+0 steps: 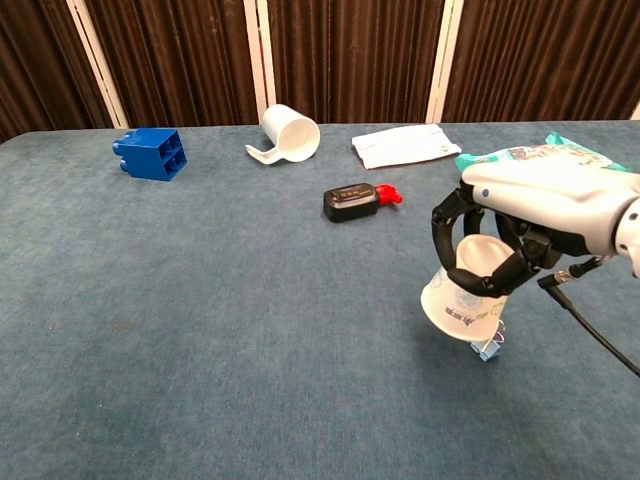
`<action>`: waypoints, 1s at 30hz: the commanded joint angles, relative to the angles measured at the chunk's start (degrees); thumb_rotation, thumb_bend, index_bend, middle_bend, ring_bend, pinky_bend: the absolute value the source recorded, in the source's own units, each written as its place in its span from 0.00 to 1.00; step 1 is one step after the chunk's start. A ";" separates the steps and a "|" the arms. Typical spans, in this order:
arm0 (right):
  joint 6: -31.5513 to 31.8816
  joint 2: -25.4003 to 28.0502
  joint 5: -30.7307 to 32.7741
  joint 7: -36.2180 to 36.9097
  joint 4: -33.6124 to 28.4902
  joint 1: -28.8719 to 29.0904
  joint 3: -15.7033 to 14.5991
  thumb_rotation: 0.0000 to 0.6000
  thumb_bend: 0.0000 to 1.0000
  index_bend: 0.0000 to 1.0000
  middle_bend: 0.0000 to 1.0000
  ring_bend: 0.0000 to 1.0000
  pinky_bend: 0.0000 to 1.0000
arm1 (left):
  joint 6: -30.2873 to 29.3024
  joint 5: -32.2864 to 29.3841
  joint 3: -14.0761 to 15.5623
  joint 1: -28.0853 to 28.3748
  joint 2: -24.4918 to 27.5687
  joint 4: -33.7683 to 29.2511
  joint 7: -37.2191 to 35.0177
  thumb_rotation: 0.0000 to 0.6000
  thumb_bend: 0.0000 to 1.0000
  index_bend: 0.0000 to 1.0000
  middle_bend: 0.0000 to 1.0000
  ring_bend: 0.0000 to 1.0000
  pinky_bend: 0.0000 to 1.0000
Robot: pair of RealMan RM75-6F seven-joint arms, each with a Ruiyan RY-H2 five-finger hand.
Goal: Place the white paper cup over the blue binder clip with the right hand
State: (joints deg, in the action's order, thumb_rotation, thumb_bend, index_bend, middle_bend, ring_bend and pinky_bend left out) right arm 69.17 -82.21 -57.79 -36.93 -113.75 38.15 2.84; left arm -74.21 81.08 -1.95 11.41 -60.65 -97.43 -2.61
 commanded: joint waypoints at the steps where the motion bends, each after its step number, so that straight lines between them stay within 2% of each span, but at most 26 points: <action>1: 0.03 -0.03 0.11 -0.12 0.05 -0.22 -0.19 1.00 0.47 0.57 0.40 0.44 0.59 | -0.10 0.07 0.03 -0.06 0.02 0.00 -0.08 1.00 0.00 0.00 0.00 0.00 0.00; 21: -1.12 -0.50 0.99 -1.09 2.85 -1.69 -1.99 1.00 0.47 0.57 0.40 0.44 0.58 | -0.28 0.38 0.21 -0.18 0.00 -0.04 -0.02 1.00 0.00 0.00 0.00 0.00 0.00; 23: -1.39 -0.41 1.19 -1.43 2.69 -1.69 -2.20 1.00 0.47 0.56 0.40 0.44 0.56 | -0.27 0.37 0.19 -0.18 0.05 -0.07 -0.11 1.00 0.00 0.00 0.00 0.00 0.00; 25: -1.37 -0.45 1.09 -1.76 2.45 -1.77 -2.38 1.00 0.45 0.51 0.40 0.43 0.49 | -0.35 0.39 0.15 -0.19 0.05 -0.06 -0.17 1.00 0.00 0.00 0.00 0.00 0.00; 27: -1.14 -0.71 0.90 -2.14 2.09 -1.95 -2.61 1.00 0.38 0.36 0.35 0.37 0.40 | -0.39 0.42 0.14 -0.20 0.03 0.02 -0.15 1.00 0.00 0.00 0.00 0.00 0.00; 30: -0.68 -0.74 1.37 -3.48 1.46 -2.07 -2.85 1.00 0.31 0.08 0.19 0.20 0.29 | -0.55 0.42 0.11 -0.26 -0.04 0.14 -0.13 1.00 0.00 0.00 0.00 0.00 0.00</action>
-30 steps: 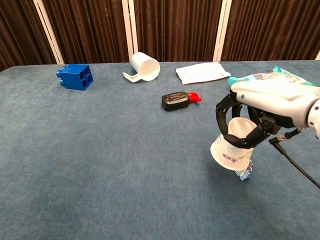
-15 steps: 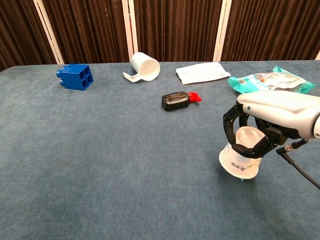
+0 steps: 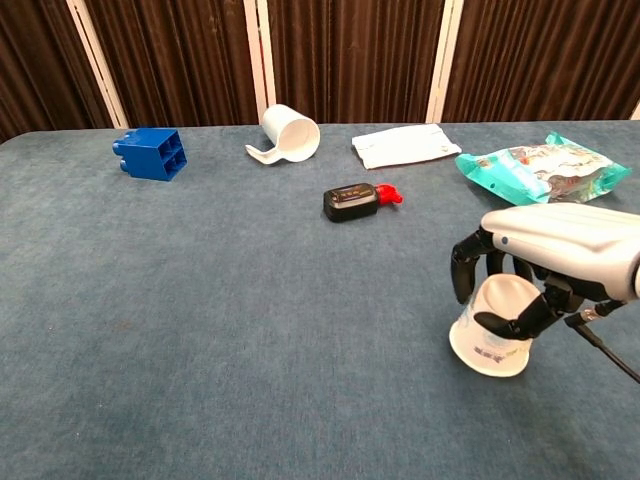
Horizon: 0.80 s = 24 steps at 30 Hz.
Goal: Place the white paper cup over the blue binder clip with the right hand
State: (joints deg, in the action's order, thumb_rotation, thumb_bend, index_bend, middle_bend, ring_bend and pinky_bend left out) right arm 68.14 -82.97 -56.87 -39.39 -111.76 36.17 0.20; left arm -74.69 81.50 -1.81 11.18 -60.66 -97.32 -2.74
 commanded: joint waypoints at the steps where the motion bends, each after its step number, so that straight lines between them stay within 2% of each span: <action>1: 0.50 0.14 0.78 -1.53 -0.85 -0.08 -0.20 1.00 0.31 0.04 0.15 0.16 0.27 | -0.14 -0.01 -0.06 -0.04 -0.06 0.08 -0.02 1.00 0.00 0.00 0.00 0.00 0.00; 3: 1.30 0.69 1.67 -3.22 -1.79 -0.06 -0.15 1.00 0.29 0.00 0.05 0.07 0.23 | -0.31 -0.02 -0.14 -0.08 -0.10 0.18 -0.06 1.00 0.00 0.00 0.00 0.00 0.00; 5: 2.48 1.60 2.74 -5.23 -3.18 -0.10 -0.10 1.00 0.29 0.00 0.02 0.04 0.21 | -0.48 -0.03 -0.21 -0.14 -0.09 0.26 -0.10 1.00 0.00 0.00 0.00 0.00 0.00; 9: 5.19 4.15 2.92 -6.68 -5.43 -1.20 -0.64 1.00 0.29 0.00 0.00 0.02 0.19 | -0.78 0.03 -0.24 -0.27 -0.09 0.33 -0.07 1.00 0.00 0.00 0.00 0.00 0.00; 13: 8.69 9.02 0.64 -6.05 -7.01 -3.61 -2.09 1.00 0.29 0.00 0.00 0.02 0.18 | -1.55 0.61 -0.16 -0.55 -0.13 0.44 -0.07 1.00 0.00 0.00 0.00 0.00 0.00; 19: 14.36 17.10 -5.48 3.19 -5.45 -9.96 -4.18 1.00 0.29 0.00 0.00 0.00 0.18 | -2.76 1.59 0.12 -1.07 -0.27 0.67 0.44 1.00 0.00 0.00 0.00 0.00 0.00; 24: 19.01 21.89 -11.14 15.34 -0.47 -16.68 -6.21 1.00 0.29 0.00 0.00 0.00 0.16 | -3.98 2.61 0.47 -1.63 -0.60 1.07 1.04 1.00 0.00 0.00 0.00 0.00 0.00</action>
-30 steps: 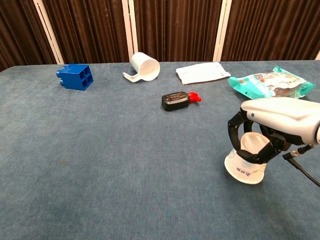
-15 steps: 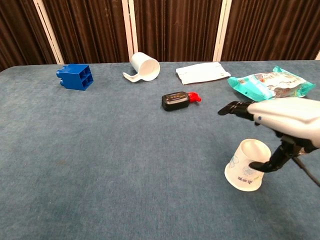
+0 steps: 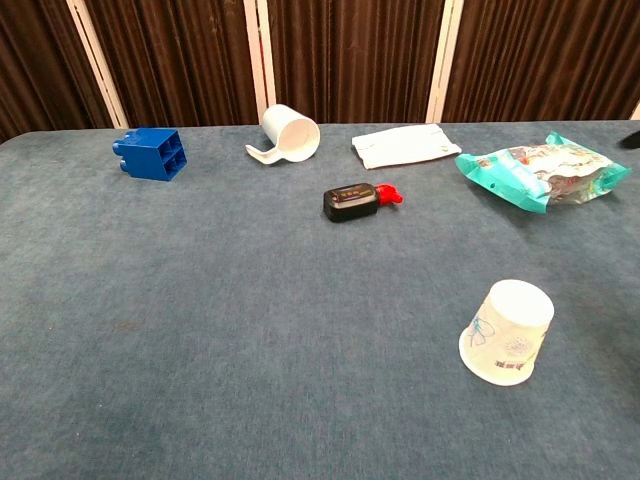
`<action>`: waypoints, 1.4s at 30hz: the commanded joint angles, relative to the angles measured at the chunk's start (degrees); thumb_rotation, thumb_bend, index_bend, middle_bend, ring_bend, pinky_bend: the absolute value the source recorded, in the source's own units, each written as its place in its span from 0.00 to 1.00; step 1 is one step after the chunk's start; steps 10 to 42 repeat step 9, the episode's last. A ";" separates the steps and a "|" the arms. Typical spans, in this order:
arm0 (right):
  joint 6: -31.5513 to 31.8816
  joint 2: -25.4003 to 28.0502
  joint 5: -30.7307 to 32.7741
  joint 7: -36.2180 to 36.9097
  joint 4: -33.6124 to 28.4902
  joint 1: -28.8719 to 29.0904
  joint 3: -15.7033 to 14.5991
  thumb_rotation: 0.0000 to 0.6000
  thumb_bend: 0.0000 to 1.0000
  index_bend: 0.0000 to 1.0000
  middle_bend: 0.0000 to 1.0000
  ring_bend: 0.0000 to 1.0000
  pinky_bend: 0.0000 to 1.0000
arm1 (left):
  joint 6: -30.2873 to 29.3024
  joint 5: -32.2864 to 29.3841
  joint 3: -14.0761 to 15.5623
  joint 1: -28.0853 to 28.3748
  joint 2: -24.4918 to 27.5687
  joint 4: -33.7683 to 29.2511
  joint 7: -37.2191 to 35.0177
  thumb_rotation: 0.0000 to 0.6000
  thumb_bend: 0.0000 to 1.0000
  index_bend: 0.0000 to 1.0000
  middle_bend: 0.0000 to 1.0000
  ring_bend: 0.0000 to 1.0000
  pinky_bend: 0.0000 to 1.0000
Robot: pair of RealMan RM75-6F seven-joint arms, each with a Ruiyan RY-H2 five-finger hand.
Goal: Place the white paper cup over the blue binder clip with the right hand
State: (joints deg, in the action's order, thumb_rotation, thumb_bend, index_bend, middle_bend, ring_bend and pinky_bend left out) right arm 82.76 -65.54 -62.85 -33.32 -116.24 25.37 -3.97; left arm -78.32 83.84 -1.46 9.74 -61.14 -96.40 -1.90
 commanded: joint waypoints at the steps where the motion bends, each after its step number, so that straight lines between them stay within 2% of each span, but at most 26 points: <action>1: 5.13 4.93 -6.01 10.89 4.79 -6.79 -2.26 1.00 0.29 0.00 0.00 0.00 0.16 | -0.52 0.40 0.14 -0.26 -0.17 0.18 0.24 1.00 0.00 0.00 0.00 0.00 0.00; 4: 8.18 6.59 -8.88 17.35 7.90 -10.75 -3.14 1.00 0.29 0.00 0.00 0.00 0.15 | -1.34 0.98 0.26 -0.61 -0.38 0.34 0.56 1.00 0.00 0.00 0.00 0.00 0.00; 9: 11.38 7.16 -11.48 22.96 13.52 -15.64 -4.21 1.00 0.29 0.00 0.00 0.00 0.11 | -1.89 1.30 0.19 -0.76 -0.75 0.84 1.05 1.00 0.00 0.00 0.00 0.00 0.00; 42: 11.38 7.16 -11.48 22.96 13.52 -15.64 -4.21 1.00 0.29 0.00 0.00 0.00 0.11 | -1.89 1.30 0.19 -0.76 -0.75 0.84 1.05 1.00 0.00 0.00 0.00 0.00 0.00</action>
